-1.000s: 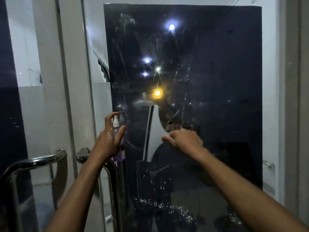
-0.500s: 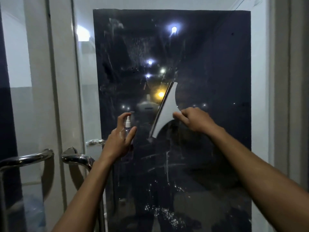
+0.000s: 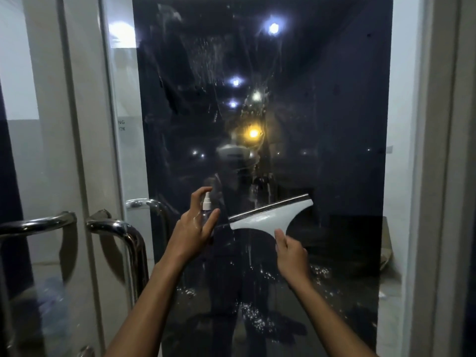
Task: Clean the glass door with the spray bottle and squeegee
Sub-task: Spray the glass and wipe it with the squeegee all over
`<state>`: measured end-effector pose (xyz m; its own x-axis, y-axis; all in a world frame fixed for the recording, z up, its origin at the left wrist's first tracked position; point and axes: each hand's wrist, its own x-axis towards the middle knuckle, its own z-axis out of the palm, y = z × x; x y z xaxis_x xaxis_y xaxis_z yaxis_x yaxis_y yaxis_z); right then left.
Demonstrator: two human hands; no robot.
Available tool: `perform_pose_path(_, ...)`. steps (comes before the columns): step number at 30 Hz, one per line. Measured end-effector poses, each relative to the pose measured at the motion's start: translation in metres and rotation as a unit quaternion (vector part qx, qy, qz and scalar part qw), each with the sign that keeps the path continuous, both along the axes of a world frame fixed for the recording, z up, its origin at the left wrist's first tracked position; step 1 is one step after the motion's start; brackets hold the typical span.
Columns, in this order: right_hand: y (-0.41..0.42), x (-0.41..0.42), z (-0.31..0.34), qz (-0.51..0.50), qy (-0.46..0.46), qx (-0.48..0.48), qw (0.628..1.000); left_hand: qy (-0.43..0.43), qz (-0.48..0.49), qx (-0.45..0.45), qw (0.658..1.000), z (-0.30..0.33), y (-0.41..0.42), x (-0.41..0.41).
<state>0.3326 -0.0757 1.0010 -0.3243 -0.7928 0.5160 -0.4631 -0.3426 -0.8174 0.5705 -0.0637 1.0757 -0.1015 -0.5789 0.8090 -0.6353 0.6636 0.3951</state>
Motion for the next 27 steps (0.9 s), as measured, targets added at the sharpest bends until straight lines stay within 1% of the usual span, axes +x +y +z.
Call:
perform_pose_path(2, 0.001, 0.002, 0.002, -0.010, 0.001, -0.035, 0.999, 0.001, 0.000, -0.004, 1.000, -0.007, 0.003, -0.002)
perform_pose_path(3, 0.001, 0.004, 0.008, -0.015, 0.020, -0.056, 0.998, 0.003, -0.001, -0.004, 1.000, -0.009, 0.004, -0.002)
perform_pose_path(5, 0.000, 0.007, 0.029, -0.015, 0.105, -0.082, 0.991, 0.006, -0.001, -0.002, 1.000, -0.010, 0.005, -0.003)
perform_pose_path(6, -0.002, 0.008, 0.041, -0.007, 0.172, -0.077, 0.982, 0.006, 0.001, 0.000, 1.000, -0.010, 0.004, -0.003)
perform_pose_path(7, -0.004, 0.009, 0.053, 0.003, 0.250, -0.058, 0.967, 0.007, 0.004, 0.002, 1.000, -0.010, 0.004, -0.004)
perform_pose_path(9, -0.008, 0.006, 0.068, 0.011, 0.398, -0.017, 0.917, 0.010, 0.011, 0.002, 1.000, -0.009, 0.003, -0.006)
perform_pose_path(10, -0.010, 0.000, 0.073, 0.007, 0.448, -0.007, 0.894, 0.012, 0.011, 0.000, 1.000, -0.009, 0.003, -0.007)
perform_pose_path(11, -0.012, -0.010, 0.076, -0.002, 0.479, 0.001, 0.878, 0.013, 0.008, -0.001, 1.000, -0.009, 0.002, -0.008)
perform_pose_path(12, -0.013, -0.023, 0.077, -0.013, 0.497, 0.009, 0.867, 0.013, 0.006, -0.003, 1.000, -0.009, 0.001, -0.009)
perform_pose_path(14, -0.015, -0.059, 0.076, -0.037, 0.511, 0.031, 0.858, 0.015, 0.003, -0.006, 1.000, -0.010, 0.001, -0.010)
perform_pose_path(16, -0.011, -0.096, 0.072, -0.052, 0.503, 0.058, 0.861, 0.025, 0.000, -0.010, 1.000, -0.011, 0.000, -0.011)
perform_pose_path(18, -0.005, -0.118, 0.068, -0.065, 0.493, 0.061, 0.866, 0.040, -0.003, -0.011, 0.999, -0.011, -0.001, -0.014)
perform_pose_path(21, -0.001, -0.110, 0.071, -0.077, 0.500, 0.020, 0.862, 0.045, -0.009, -0.008, 0.999, -0.010, 0.000, -0.022)
perform_pose_path(23, -0.002, -0.088, 0.078, -0.060, 0.521, -0.005, 0.851, 0.043, -0.015, -0.005, 0.999, -0.010, 0.000, -0.027)
perform_pose_path(27, -0.011, -0.048, 0.080, -0.050, 0.599, -0.018, 0.799, 0.041, -0.014, 0.004, 0.999, -0.009, 0.001, -0.030)
